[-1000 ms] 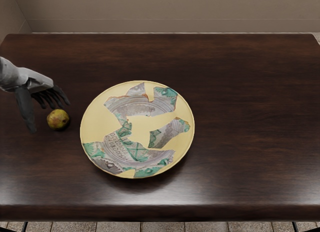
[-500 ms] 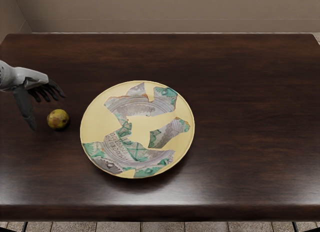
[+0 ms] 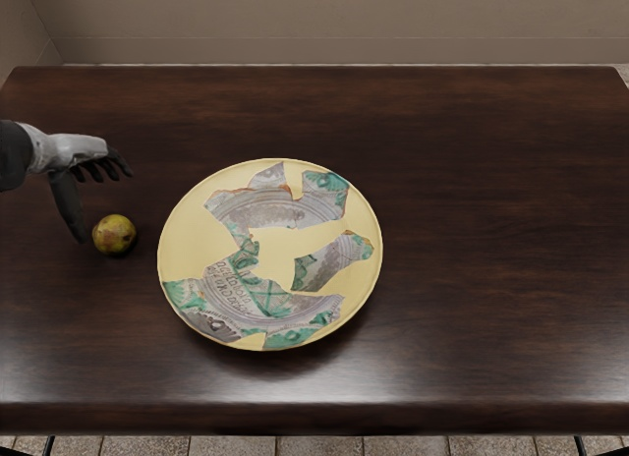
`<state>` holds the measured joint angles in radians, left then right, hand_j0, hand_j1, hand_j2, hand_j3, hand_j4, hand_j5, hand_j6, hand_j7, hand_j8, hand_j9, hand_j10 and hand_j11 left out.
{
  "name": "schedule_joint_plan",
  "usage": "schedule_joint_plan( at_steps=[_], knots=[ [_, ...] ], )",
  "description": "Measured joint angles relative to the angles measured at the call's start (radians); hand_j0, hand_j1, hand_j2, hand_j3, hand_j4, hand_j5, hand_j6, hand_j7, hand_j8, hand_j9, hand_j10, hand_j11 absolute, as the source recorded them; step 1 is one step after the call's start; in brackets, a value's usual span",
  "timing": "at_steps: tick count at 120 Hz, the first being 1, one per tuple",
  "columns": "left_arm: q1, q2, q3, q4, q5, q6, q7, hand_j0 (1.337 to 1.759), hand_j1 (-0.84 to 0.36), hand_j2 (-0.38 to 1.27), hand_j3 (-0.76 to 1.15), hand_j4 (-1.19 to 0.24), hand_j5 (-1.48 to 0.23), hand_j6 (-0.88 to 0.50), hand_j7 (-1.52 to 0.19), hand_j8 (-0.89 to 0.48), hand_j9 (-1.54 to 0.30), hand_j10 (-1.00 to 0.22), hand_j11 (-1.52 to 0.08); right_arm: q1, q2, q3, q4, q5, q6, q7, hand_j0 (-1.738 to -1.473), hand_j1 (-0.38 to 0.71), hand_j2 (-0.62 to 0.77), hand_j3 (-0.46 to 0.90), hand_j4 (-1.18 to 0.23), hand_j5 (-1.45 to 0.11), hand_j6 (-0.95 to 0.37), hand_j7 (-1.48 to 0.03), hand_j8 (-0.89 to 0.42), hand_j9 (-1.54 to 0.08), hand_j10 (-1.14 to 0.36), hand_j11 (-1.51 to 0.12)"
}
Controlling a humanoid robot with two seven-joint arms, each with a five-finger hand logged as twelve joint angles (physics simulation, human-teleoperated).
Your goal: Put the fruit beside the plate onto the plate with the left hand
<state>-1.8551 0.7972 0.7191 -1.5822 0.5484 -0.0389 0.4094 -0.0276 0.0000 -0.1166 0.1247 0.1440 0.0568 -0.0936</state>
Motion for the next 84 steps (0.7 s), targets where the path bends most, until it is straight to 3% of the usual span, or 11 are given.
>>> schedule_joint_plan(
  at_steps=[50,84],
  knots=[
    [0.069,-0.089,0.059,0.003,0.034,0.133,0.001,1.658,0.05,0.05,0.0,-0.25,-0.33,-0.25,-0.33,-0.25,-0.33,-0.25,-0.33,0.0,0.0,0.0,0.0,0.0,0.0,0.0,-1.658,-0.31,-0.01,0.0,-0.03,-0.05,-0.04,-0.05,-0.04,-0.05,-0.03,-0.05],
    [0.115,-0.144,0.078,0.042,0.036,0.213,0.002,1.658,0.05,0.05,0.0,-0.25,-0.33,-0.25,-0.33,-0.25,-0.33,-0.25,-0.33,0.0,0.0,0.0,0.0,0.0,0.0,0.0,-1.658,-0.31,-0.01,0.0,-0.03,-0.05,-0.04,-0.05,-0.03,-0.05,-0.03,-0.05]
  ],
)
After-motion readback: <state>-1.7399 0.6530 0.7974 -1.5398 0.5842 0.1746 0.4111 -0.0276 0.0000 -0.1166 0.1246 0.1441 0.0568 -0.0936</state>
